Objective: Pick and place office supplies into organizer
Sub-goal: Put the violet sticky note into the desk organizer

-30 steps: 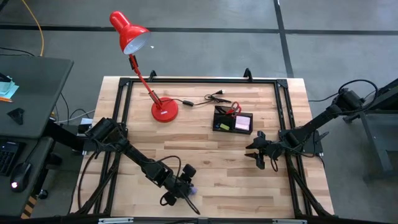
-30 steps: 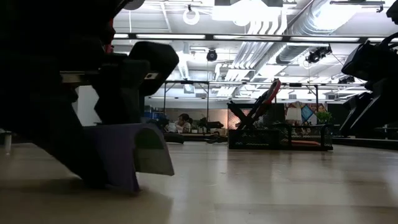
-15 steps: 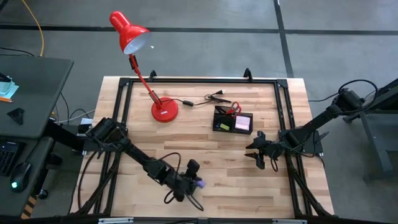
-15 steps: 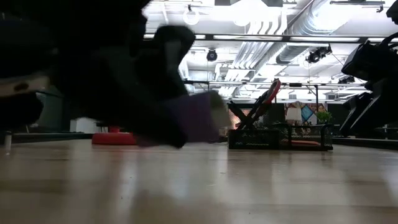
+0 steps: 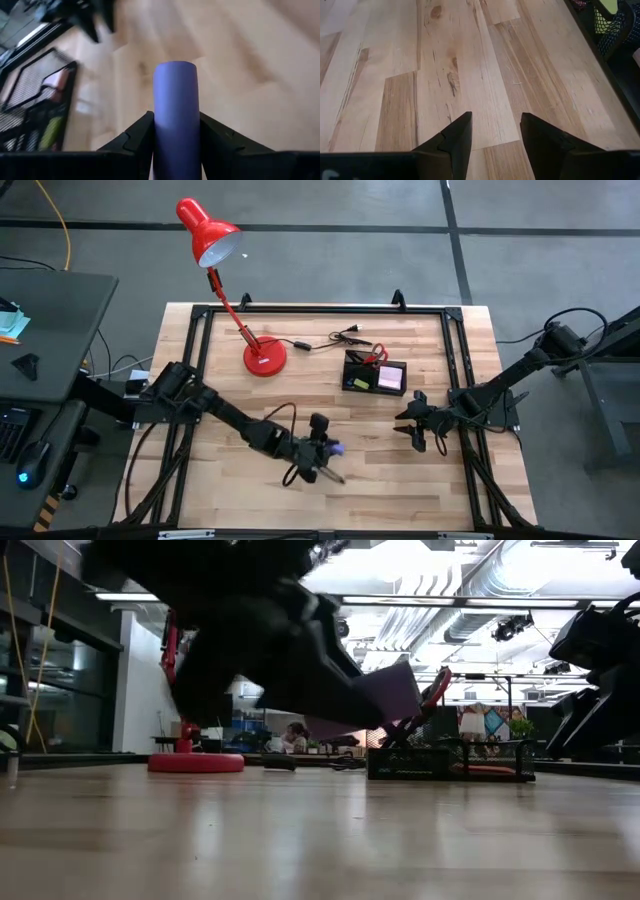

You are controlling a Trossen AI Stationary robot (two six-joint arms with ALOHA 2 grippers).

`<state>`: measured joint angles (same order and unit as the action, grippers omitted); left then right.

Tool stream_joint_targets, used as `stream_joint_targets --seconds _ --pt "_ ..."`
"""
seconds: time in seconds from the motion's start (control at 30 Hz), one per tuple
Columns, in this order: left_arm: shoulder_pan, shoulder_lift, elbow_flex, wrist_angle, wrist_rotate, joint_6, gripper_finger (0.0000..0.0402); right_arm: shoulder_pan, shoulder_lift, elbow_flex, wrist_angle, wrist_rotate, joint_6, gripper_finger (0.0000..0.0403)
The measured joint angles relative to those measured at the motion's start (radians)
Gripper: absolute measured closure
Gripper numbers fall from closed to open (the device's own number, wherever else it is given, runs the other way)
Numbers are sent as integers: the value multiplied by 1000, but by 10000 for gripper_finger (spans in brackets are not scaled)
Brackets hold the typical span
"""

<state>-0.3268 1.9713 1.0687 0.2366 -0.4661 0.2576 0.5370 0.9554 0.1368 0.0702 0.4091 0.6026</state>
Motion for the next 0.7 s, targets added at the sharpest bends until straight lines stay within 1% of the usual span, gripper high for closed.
stream_joint_targets --seconds 0.13,0.27,0.37,0.4,0.53,0.6,0.7 --pt "21 0 0 8 3 -18 280 0 0 0 0 0 0 240" --pt "19 0 1 10 10 -18 280 0 0 0 0 0 0 241" --pt "19 0 1 10 10 9 280 0 0 0 0 0 -1 242" --pt "20 0 1 11 9 18 280 0 0 0 0 8 -35 241" --pt "20 -1 1 37 9 26 280 -8 0 0 -1 129 -377 237" --pt "19 -2 2 49 9 26 279 -7 0 0 -1 143 -497 236" --pt "19 -2 2 53 9 26 279 -7 0 0 -2 136 -604 236"
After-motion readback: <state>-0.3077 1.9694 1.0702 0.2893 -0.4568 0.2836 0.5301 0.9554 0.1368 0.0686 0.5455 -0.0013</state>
